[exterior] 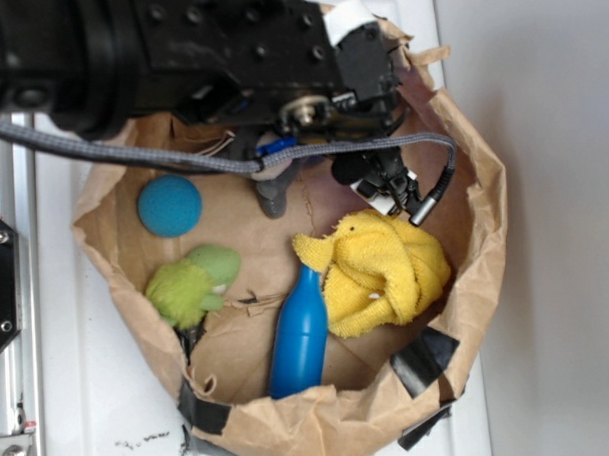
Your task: Grab the blue sponge.
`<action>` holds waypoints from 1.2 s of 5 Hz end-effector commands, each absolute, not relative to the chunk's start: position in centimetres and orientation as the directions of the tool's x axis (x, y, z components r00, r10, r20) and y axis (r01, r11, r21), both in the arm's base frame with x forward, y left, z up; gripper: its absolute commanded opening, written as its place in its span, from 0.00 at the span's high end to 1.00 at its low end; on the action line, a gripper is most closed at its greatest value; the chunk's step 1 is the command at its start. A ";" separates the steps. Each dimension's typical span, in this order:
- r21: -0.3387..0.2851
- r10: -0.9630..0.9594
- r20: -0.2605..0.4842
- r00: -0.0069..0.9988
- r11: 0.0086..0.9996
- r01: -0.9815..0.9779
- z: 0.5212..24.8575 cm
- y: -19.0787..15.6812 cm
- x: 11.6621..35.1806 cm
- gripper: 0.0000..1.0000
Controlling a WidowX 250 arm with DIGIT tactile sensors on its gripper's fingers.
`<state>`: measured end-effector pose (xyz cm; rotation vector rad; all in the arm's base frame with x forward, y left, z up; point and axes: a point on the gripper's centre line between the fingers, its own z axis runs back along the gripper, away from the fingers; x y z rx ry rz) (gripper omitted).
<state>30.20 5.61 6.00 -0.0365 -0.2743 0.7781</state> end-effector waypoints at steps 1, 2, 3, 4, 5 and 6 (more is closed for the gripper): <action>-0.153 0.722 0.271 0.637 0.686 -0.712 6.7 6.5 32.8 0.00; -0.153 0.722 0.271 0.637 0.686 -0.712 6.7 6.5 32.8 0.00; -0.153 0.722 0.271 0.637 0.686 -0.712 6.7 6.5 32.8 0.00; -0.153 0.722 0.271 0.637 0.686 -0.712 6.7 6.5 32.8 0.00; -0.153 0.722 0.271 0.637 0.686 -0.712 6.7 6.5 32.8 0.00; -0.142 0.684 0.273 0.677 0.724 -0.675 6.3 7.3 32.2 0.00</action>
